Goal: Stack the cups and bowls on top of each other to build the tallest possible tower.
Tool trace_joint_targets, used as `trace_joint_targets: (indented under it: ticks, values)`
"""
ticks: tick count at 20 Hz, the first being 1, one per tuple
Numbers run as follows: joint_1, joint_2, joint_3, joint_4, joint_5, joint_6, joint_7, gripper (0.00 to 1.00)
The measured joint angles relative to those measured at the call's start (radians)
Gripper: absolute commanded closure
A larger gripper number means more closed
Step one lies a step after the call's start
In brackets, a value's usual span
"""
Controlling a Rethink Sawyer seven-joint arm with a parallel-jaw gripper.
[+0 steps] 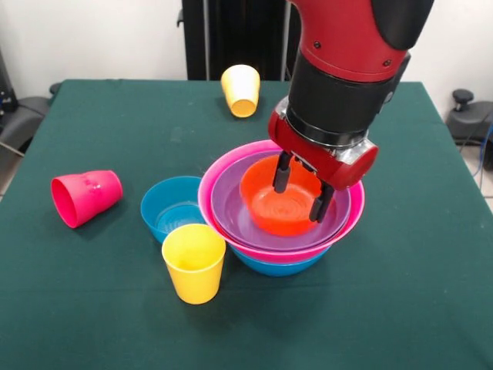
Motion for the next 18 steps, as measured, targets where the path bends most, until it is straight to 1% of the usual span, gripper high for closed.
trace_joint_targets:
  ticks: [6, 8, 12, 15, 16, 18]
  values:
    - [0.0, -0.002, 0.001, -0.001, -0.003, -0.009, 0.0, 0.0]
    - [-0.001, -0.024, 0.013, 0.034, -0.008, -0.044, 0.0, 0.0]
    - [-0.013, -0.099, 0.051, 0.163, -0.029, -0.148, -0.006, 0.0]
    - [-0.044, -0.18, 0.092, 0.309, -0.065, -0.267, -0.025, 0.0]
    - [-0.07, -0.226, 0.113, 0.395, -0.092, -0.331, -0.037, 0.0]
    - [-0.104, -0.272, 0.136, 0.48, -0.121, -0.393, -0.05, 0.0]
